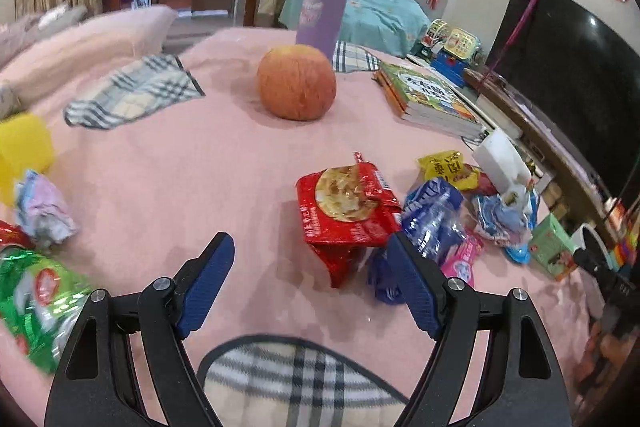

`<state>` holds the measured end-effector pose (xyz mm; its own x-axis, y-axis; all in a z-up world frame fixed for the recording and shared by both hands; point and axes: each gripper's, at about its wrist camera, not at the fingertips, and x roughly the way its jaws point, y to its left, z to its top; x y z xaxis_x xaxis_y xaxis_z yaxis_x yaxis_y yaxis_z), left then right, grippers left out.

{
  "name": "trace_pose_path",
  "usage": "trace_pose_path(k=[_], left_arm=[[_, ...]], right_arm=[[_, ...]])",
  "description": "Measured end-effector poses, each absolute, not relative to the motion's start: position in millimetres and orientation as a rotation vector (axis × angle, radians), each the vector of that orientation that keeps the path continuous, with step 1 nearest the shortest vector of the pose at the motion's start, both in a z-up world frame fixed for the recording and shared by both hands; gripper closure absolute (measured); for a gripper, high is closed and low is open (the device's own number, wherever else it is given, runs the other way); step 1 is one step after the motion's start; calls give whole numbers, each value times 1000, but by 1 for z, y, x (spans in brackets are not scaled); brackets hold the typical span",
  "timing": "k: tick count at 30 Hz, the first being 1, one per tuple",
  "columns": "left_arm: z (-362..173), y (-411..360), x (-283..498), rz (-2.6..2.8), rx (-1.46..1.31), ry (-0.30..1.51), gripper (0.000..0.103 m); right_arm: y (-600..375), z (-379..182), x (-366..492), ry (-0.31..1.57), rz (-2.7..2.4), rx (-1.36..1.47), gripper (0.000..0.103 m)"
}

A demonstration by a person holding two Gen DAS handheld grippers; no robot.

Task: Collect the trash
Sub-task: 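Move both tools back over the table toward the remaining wrappers, then grasp the red chip bag with the left tool while the right tool grasps the green juice box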

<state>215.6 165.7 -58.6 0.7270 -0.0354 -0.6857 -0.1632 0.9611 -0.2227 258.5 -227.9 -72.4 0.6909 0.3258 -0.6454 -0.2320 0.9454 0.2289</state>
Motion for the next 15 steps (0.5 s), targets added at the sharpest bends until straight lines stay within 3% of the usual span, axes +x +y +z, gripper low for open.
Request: trace_pose_path(k=[4, 6, 8, 10, 13, 15], left_arm=[[-71, 165, 235, 3, -328, 798, 24], [-74, 158, 241, -25, -325, 818, 34], [-77, 151, 246, -54, -307, 834, 56], [-77, 144, 248, -77, -285, 836, 70], [-72, 134, 246, -88, -255, 818, 86], [-66, 129, 244, -90, -243, 802, 88]], right_arm=[[-228, -76, 264, 752, 312, 144, 9], [-227, -78, 266, 758, 313, 150, 20], [-227, -80, 267, 771, 314, 155, 44], [-226, -82, 266, 773, 314, 155, 47], [-225, -82, 261, 773, 325, 151, 66], [-225, -81, 258, 770, 330, 154, 67]])
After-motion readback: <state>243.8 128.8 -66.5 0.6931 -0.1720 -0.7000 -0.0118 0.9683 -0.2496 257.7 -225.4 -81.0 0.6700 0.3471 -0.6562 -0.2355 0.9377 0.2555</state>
